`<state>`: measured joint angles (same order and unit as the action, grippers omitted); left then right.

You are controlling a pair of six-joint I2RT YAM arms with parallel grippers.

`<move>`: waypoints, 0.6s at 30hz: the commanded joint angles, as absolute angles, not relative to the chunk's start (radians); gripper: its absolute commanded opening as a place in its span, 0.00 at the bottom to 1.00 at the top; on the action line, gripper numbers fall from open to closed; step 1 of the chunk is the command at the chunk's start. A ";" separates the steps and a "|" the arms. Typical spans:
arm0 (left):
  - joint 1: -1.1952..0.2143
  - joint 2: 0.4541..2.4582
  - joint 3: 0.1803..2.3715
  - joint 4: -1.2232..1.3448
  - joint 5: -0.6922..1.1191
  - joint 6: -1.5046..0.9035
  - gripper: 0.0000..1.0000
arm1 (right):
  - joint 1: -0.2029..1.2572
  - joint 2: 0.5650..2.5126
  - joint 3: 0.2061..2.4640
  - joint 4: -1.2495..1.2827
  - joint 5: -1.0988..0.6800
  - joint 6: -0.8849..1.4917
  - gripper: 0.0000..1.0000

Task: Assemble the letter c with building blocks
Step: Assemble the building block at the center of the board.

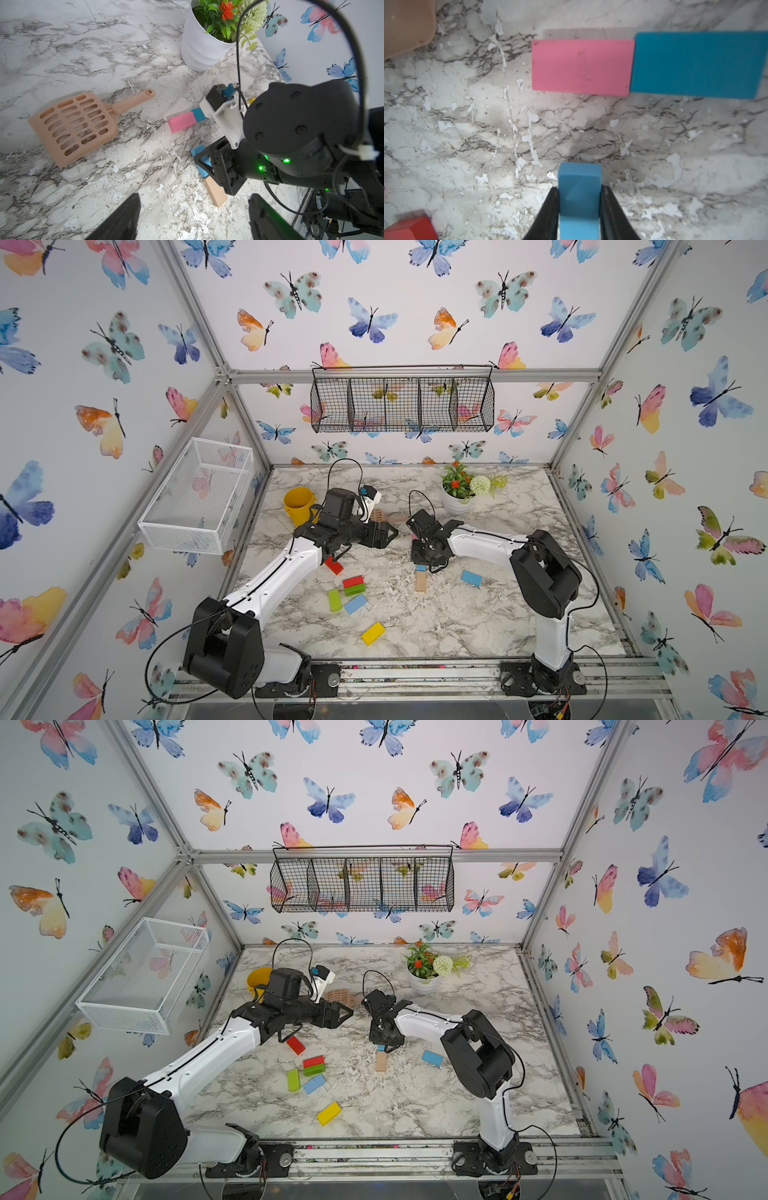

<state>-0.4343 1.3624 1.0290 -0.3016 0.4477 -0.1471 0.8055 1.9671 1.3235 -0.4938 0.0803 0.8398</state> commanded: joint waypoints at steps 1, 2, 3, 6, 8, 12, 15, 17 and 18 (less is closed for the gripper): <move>-0.440 1.338 1.031 -0.312 0.465 -0.149 0.83 | 0.817 1.987 1.333 -0.528 0.107 0.837 0.31; -0.440 1.336 1.029 -0.313 0.466 -0.149 0.83 | 0.816 1.988 1.333 -0.529 0.110 0.839 0.31; -0.440 1.336 1.029 -0.313 0.465 -0.149 0.83 | 0.817 1.987 1.330 -0.530 0.111 0.839 0.31; -0.440 1.333 1.030 -0.313 0.464 -0.149 0.83 | 0.817 1.985 1.323 -0.528 0.107 0.839 0.35; -0.439 1.333 1.029 -0.313 0.462 -0.149 0.83 | 0.818 1.982 1.318 -0.523 0.103 0.838 0.38; -0.440 1.333 1.028 -0.313 0.462 -0.149 0.83 | 0.820 1.968 1.313 -0.521 0.107 0.839 0.44; -0.440 1.333 1.027 -0.313 0.461 -0.147 0.83 | 0.823 1.947 1.316 -0.522 0.114 0.841 0.48; -0.440 1.334 1.026 -0.313 0.458 -0.147 0.83 | 0.824 1.930 1.318 -0.519 0.116 0.839 0.50; -0.440 1.335 1.025 -0.313 0.456 -0.146 0.83 | 0.824 1.917 1.315 -0.513 0.115 0.837 0.51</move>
<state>-0.4343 1.3621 1.0290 -0.3016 0.4477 -0.1467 0.8135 1.9663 1.3228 -0.4938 0.0895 0.8394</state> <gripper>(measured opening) 0.826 0.503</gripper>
